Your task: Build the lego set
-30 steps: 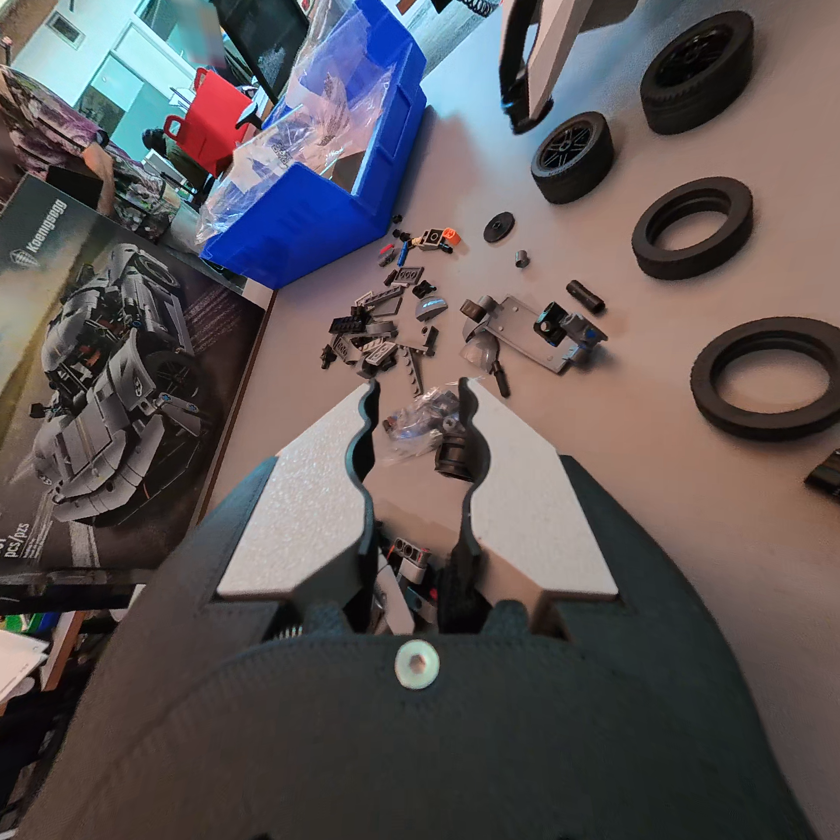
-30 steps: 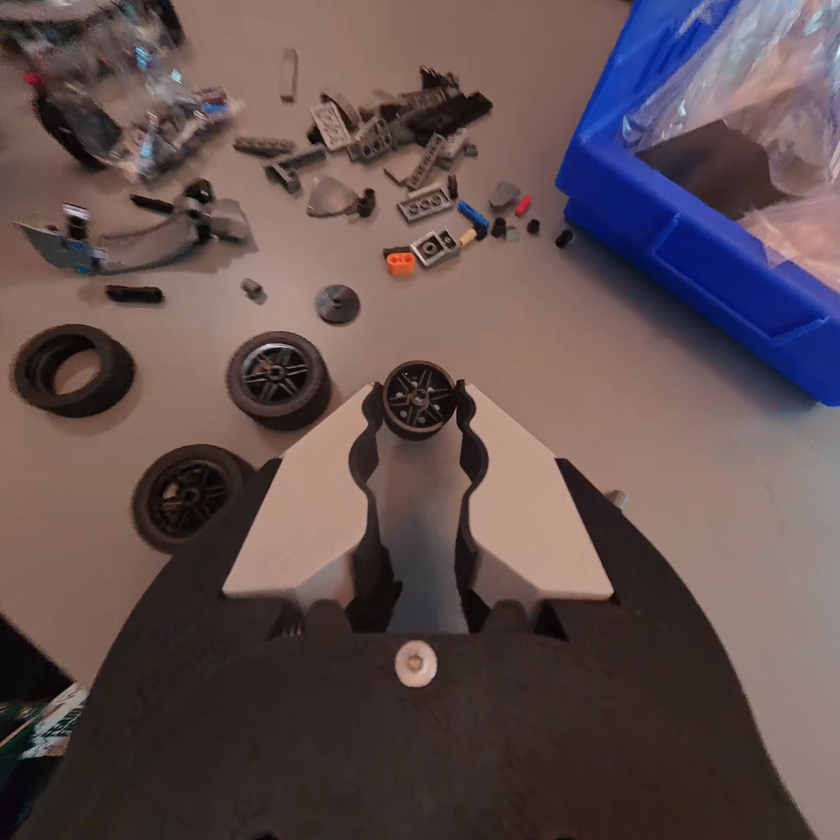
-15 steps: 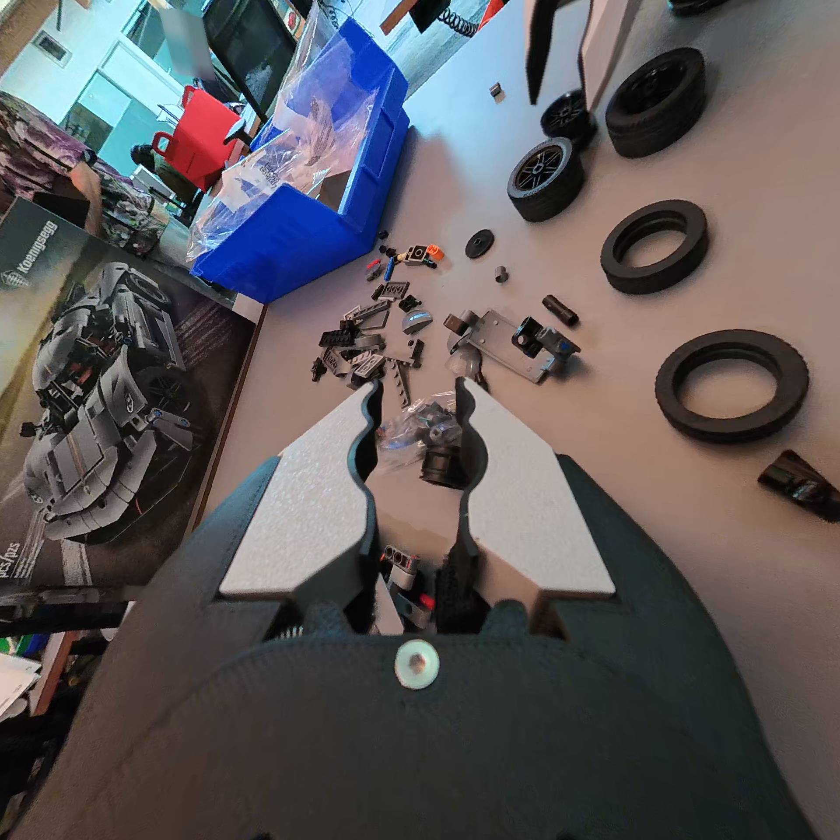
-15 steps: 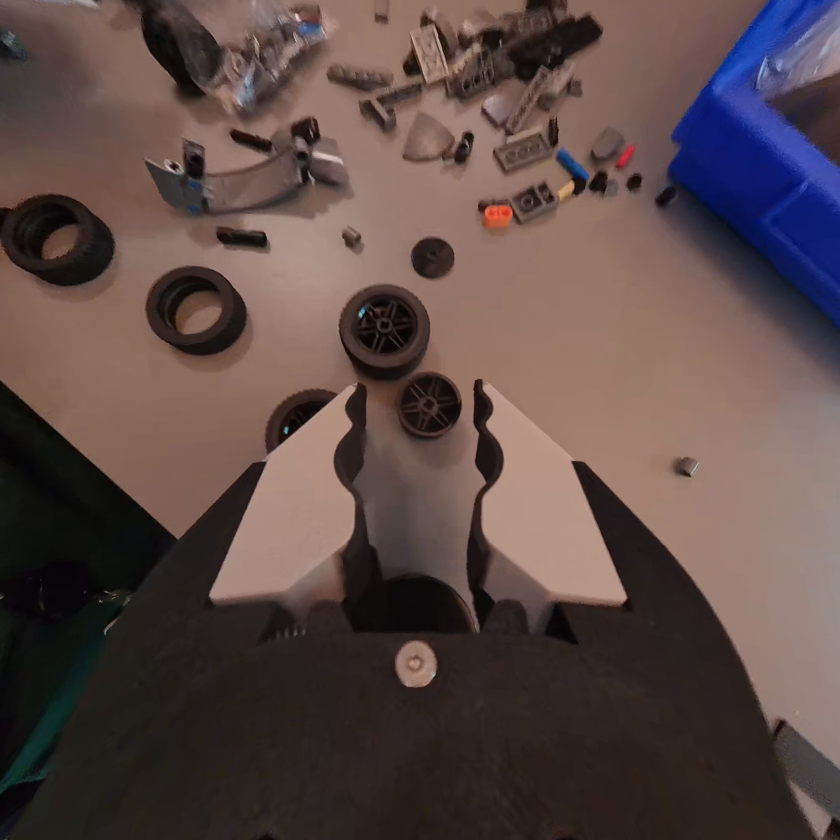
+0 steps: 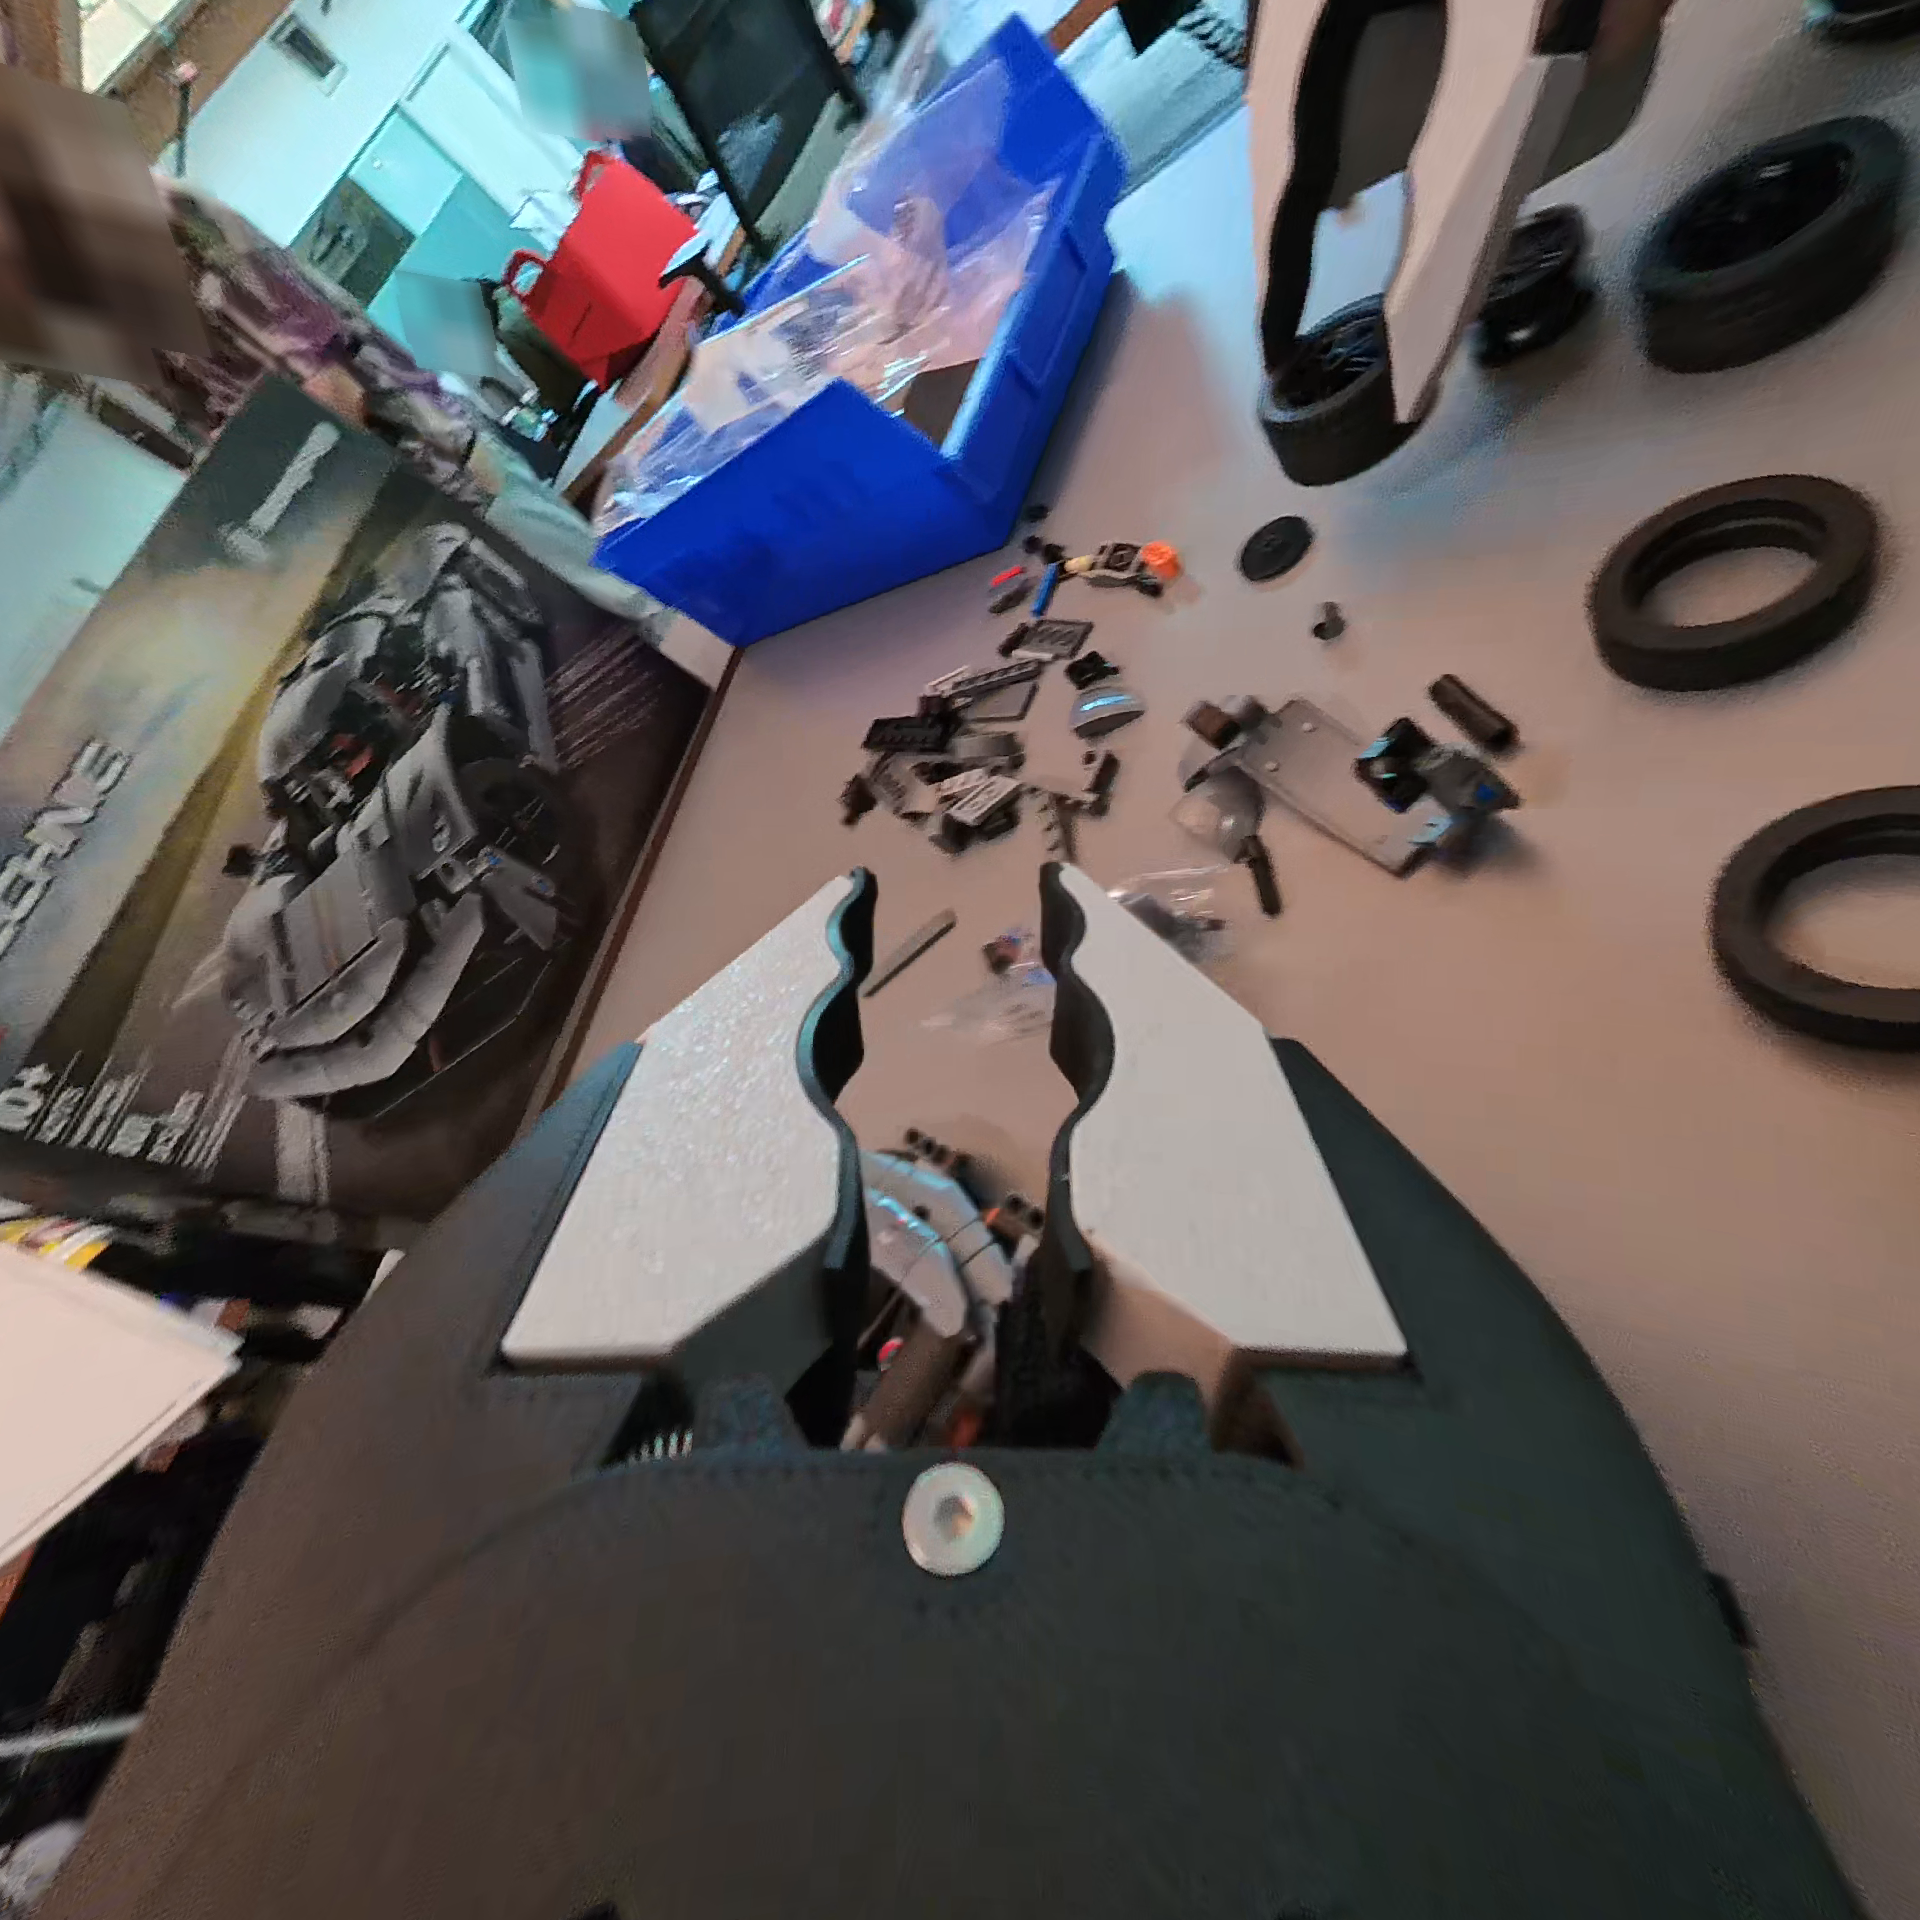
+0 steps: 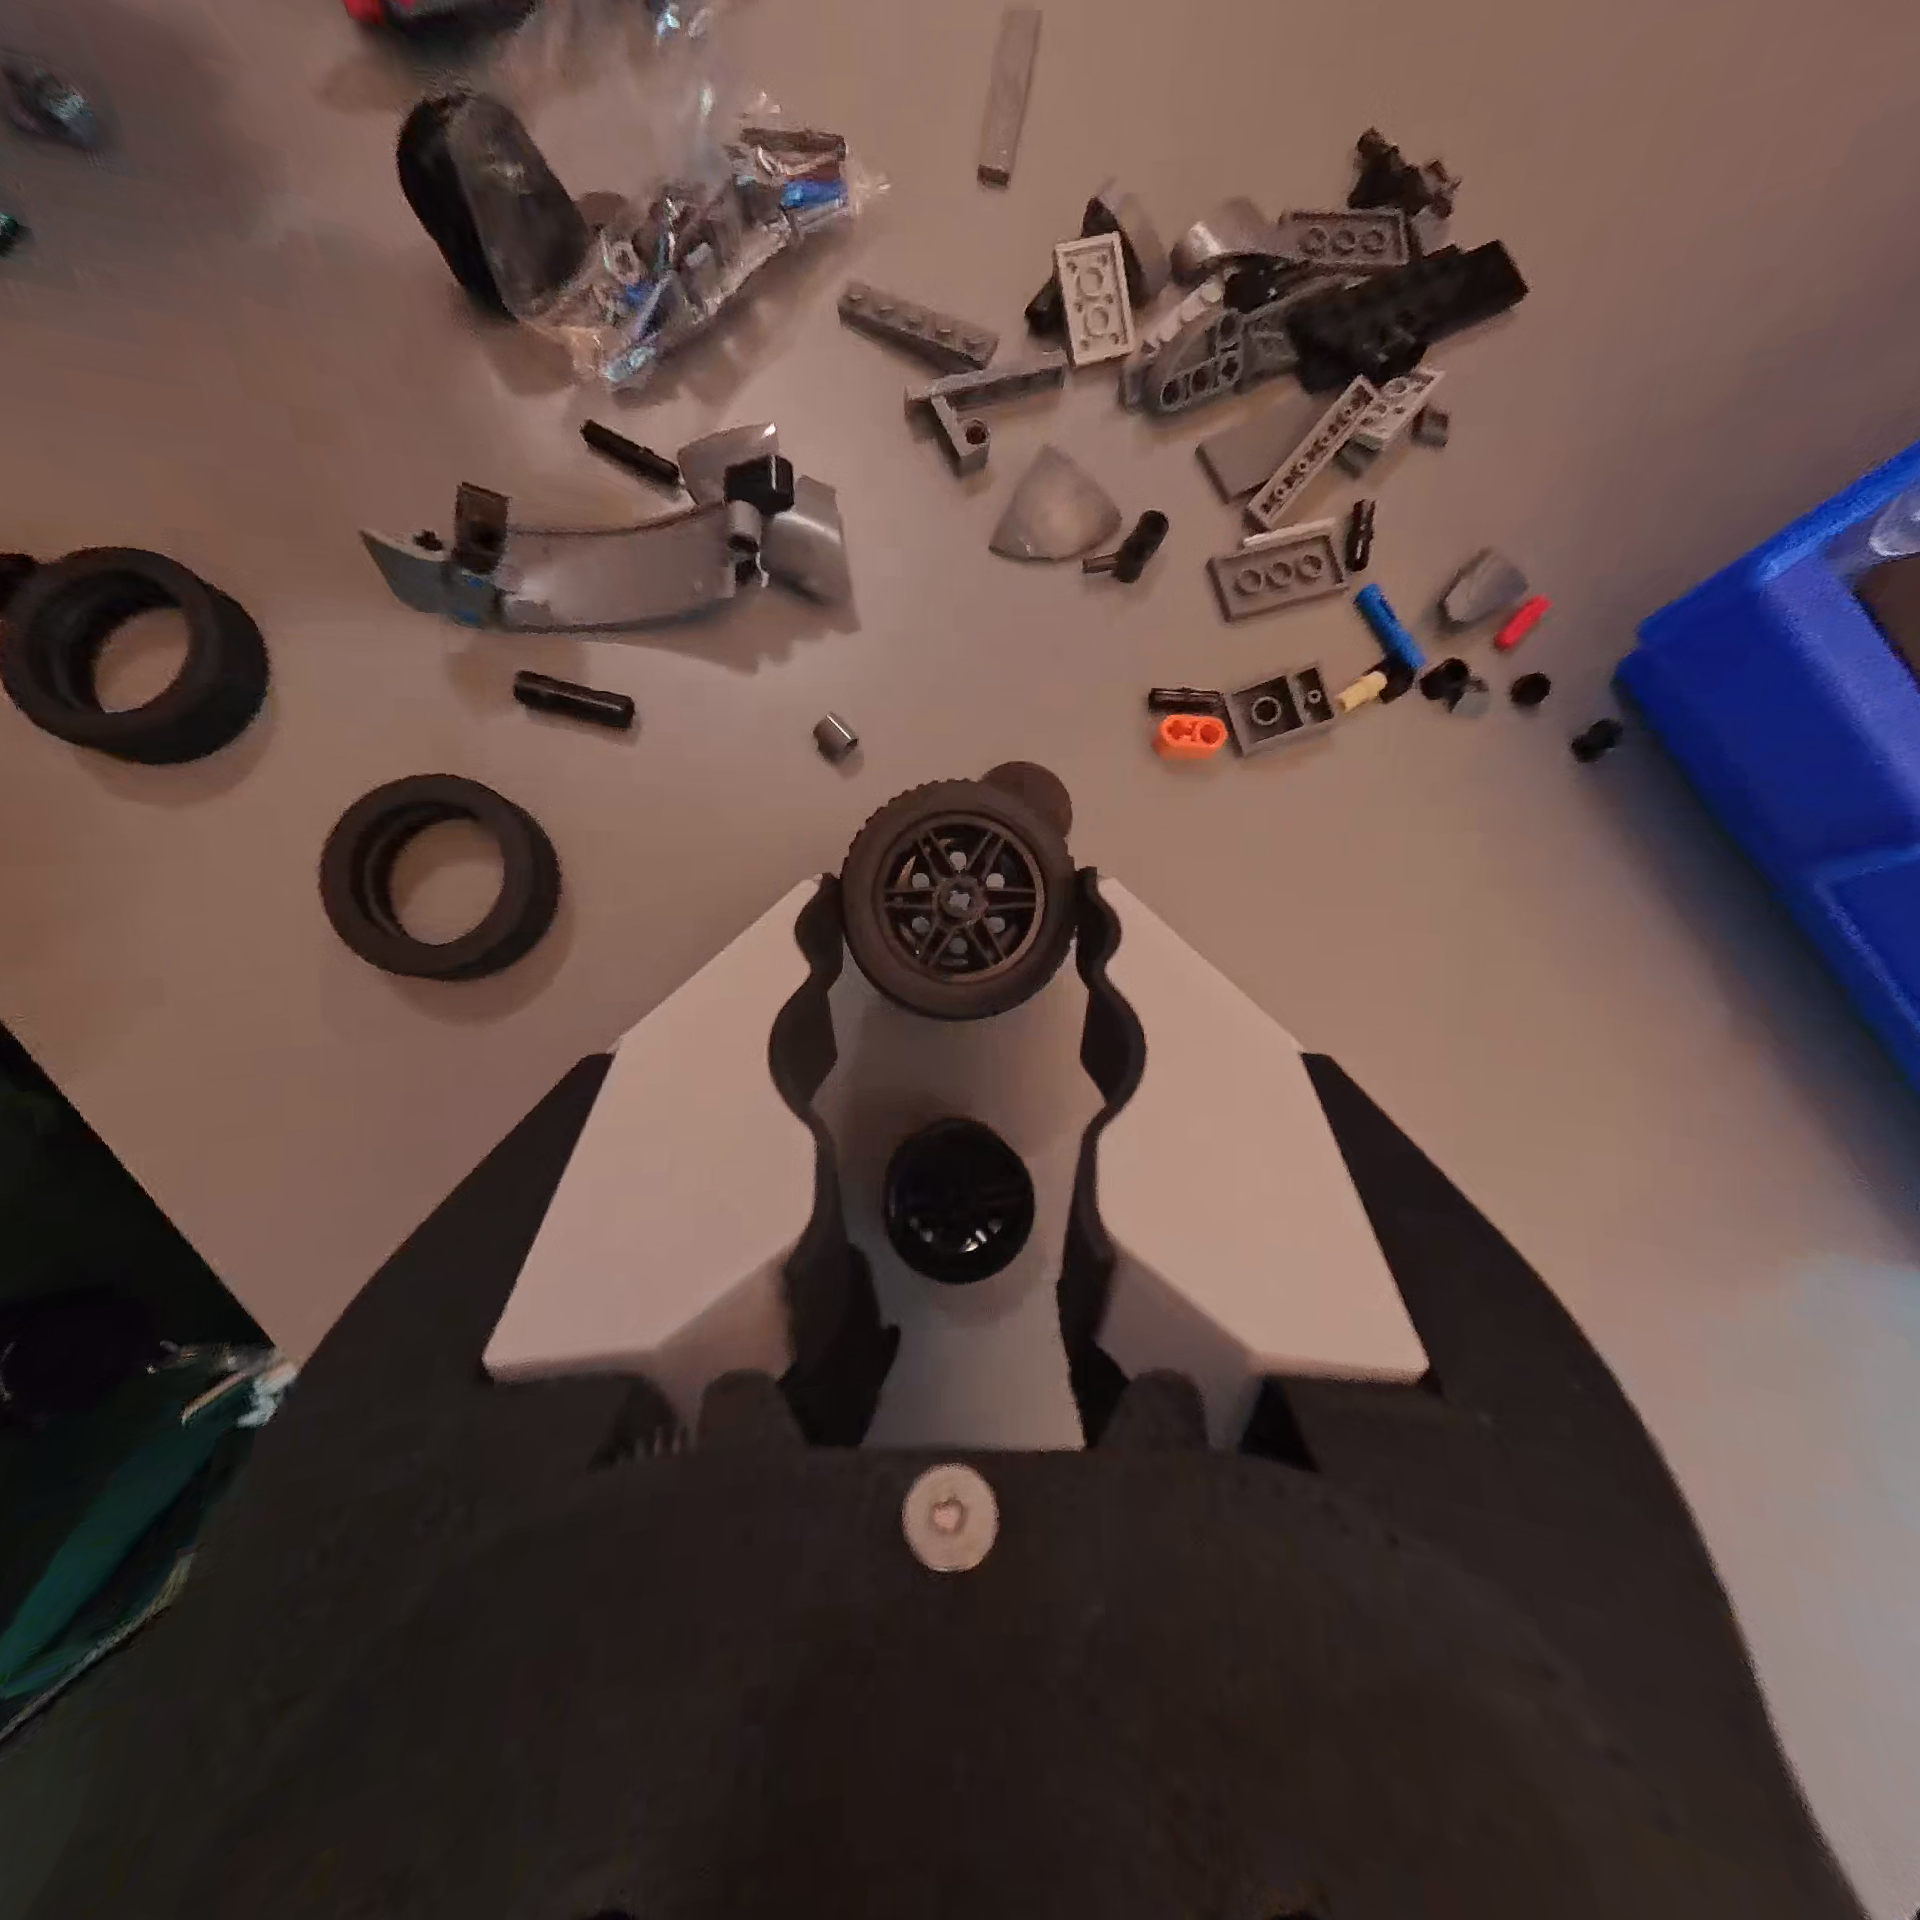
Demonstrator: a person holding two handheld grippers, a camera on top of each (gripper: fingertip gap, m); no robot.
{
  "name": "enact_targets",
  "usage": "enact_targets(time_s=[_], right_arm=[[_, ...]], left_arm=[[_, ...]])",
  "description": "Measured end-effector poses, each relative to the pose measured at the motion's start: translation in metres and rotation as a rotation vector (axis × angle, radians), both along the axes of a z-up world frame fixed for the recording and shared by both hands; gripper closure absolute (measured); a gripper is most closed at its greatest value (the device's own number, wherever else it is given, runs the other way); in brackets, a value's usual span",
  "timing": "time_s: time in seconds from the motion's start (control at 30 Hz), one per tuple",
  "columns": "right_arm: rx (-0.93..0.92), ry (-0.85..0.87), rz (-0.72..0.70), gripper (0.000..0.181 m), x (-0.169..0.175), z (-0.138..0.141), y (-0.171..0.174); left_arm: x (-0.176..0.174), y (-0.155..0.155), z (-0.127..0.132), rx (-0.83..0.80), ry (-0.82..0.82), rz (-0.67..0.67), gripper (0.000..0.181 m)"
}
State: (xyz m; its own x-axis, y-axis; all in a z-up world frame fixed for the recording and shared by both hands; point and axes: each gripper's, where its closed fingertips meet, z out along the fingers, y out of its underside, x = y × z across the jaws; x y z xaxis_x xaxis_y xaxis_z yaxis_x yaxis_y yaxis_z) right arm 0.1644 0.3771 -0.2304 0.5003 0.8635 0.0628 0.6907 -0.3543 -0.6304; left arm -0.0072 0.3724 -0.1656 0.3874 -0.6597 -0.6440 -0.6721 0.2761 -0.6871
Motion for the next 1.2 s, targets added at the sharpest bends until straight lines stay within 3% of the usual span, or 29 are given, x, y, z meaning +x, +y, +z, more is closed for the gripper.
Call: enact_targets(time_s=[0.13, 0.2, 0.33, 0.5, 0.63, 0.77, 0.93, 1.2], right_arm=[[-0.098, -0.084, 0.031, 0.127, 0.001, -0.022, 0.001], [-0.076, -0.072, 0.019, 0.126, 0.001, -0.017, 0.007], [-0.034, 0.052, 0.008, 0.130, -0.003, 0.011, 0.013], [-0.004, 0.096, 0.006, 0.135, -0.002, 0.012, 0.010], [0.033, 0.122, 0.001, 0.137, -0.002, 0.013, 0.006], [0.073, 0.160, 0.002, 0.142, -0.001, 0.024, 0.001], [0.121, 0.204, 0.070, 0.141, -0.012, 0.041, -0.021], [0.197, 0.260, 0.313, 0.130, -0.085, 0.047, -0.071]], left_arm=[[-0.019, 0.014, 0.016, -0.004, -0.058, 0.072, 0.151], [-0.021, 0.014, 0.014, -0.053, -0.050, 0.047, 0.150], [-0.022, 0.012, -0.018, -0.203, 0.094, 0.021, 0.142], [-0.009, -0.005, -0.049, -0.319, 0.277, -0.059, 0.138], [-0.003, -0.010, -0.074, -0.409, 0.388, -0.079, 0.142], [-0.002, -0.009, -0.086, -0.375, 0.454, -0.052, 0.152], [0.002, -0.019, -0.082, -0.380, 0.392, -0.038, 0.152], [0.033, -0.059, -0.052, -0.628, -0.065, -0.200, 0.153]])
